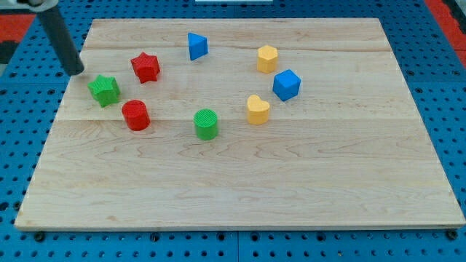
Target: Adjust the red circle and green star diagonal to the green circle
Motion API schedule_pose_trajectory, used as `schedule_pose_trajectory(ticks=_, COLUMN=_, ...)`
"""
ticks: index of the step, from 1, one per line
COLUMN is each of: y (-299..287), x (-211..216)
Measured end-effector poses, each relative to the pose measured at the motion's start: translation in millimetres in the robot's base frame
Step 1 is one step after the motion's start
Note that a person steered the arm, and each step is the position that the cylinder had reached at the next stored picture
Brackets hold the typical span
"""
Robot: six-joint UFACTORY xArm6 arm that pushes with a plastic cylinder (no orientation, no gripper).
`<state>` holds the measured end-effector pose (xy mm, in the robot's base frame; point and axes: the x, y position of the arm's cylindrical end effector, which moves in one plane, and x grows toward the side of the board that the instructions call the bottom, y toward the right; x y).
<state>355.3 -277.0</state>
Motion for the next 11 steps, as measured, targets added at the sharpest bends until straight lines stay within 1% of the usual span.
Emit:
schedule_pose_trajectory(ticks=1, y=22, x=22)
schedule_pose_trajectory(ticks=2, y=70, x=24)
schedule_pose_trajectory(ticks=3, y=55, x=55)
schedule_pose_trajectory(ticks=4, y=54, x=94)
schedule_pose_trajectory(ticks=5, y=75, x=99)
schedule_pose_trajectory(ticks=6, y=117, x=99)
schedule_pose_trajectory(ticks=7, y=140, x=118)
schedule_pose_trajectory(ticks=8, y=116, x=131)
schedule_pose_trajectory(ticks=9, y=64, x=75)
schedule_pose_trajectory(ticks=10, y=29, x=60)
schedule_pose_trajectory(ticks=11, y=23, x=2)
